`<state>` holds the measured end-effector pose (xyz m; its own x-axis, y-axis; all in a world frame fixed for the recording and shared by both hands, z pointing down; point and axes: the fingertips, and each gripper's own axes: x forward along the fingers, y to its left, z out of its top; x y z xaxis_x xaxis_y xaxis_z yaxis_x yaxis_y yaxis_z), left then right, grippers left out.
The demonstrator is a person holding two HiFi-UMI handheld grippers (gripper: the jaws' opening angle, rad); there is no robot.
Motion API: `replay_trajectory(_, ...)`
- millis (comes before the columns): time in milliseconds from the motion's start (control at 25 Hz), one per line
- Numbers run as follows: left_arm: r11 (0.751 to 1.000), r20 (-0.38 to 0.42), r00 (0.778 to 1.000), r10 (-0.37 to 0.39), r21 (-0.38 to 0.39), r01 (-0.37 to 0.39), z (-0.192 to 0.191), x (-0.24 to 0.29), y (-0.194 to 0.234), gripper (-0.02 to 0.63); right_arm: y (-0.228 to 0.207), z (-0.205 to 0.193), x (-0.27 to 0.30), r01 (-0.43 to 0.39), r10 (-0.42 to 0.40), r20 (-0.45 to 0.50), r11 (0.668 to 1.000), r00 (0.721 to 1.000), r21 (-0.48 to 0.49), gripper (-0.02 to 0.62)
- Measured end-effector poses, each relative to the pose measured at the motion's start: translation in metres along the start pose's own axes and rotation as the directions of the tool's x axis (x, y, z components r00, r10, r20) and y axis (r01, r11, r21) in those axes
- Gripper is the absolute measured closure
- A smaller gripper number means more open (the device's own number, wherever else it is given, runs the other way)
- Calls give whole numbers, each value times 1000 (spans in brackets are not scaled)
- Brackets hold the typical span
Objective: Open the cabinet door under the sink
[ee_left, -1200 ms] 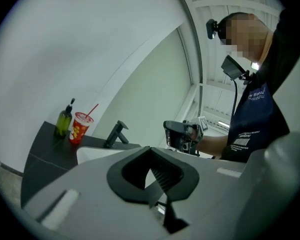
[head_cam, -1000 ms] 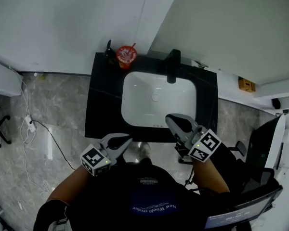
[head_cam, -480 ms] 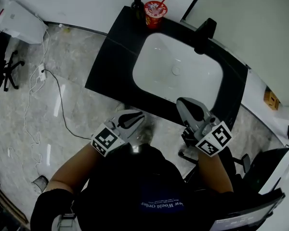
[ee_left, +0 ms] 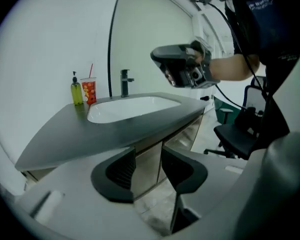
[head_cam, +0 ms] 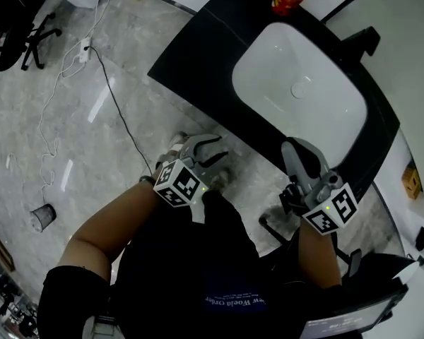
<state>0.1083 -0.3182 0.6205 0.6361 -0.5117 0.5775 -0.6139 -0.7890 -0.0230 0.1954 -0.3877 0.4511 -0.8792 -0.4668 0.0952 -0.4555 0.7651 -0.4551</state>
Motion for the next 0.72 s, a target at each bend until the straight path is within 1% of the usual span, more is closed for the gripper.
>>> replay_trajectory(80, 997, -38, 999, 1, 78, 2, -16, 7, 1, 457, 5, -7, 6, -14, 14, 13, 1000, 1000, 9, 594)
replay_trajectory(160, 987, -72, 997, 1, 161, 10, -31, 15, 2, 438, 11, -16, 12, -28, 28, 26, 999, 999, 23, 594)
replay_trajectory(240, 968, -94, 995, 20, 251, 5, -45, 21, 6, 406, 17, -30, 17, -42, 41, 37, 999, 998, 33, 594)
replay_trajectory(360, 927, -97, 993, 73, 373, -31, -60, 26, 17, 351, 27, -55, 23, -56, 53, 44, 997, 998, 57, 594)
replay_trajectory(480, 876, -86, 990, 116, 478, -61, -77, 29, 29, 318, 34, -87, 30, -49, 44, 51, 994, 998, 94, 594)
replay_trajectory(600, 818, -68, 989, 131, 571, -70, -92, 32, 43, 302, 41, -120, 41, -24, 16, 68, 992, 998, 120, 594)
replay_trajectory(680, 765, -66, 987, 147, 640, -71, -102, 31, 50, 287, 50, -147, 48, -13, 4, 67, 991, 998, 137, 594)
replay_trajectory(720, 730, -71, 984, 164, 679, -73, -107, 30, 54, 282, 56, -160, 51, -10, 1, 64, 989, 998, 144, 594)
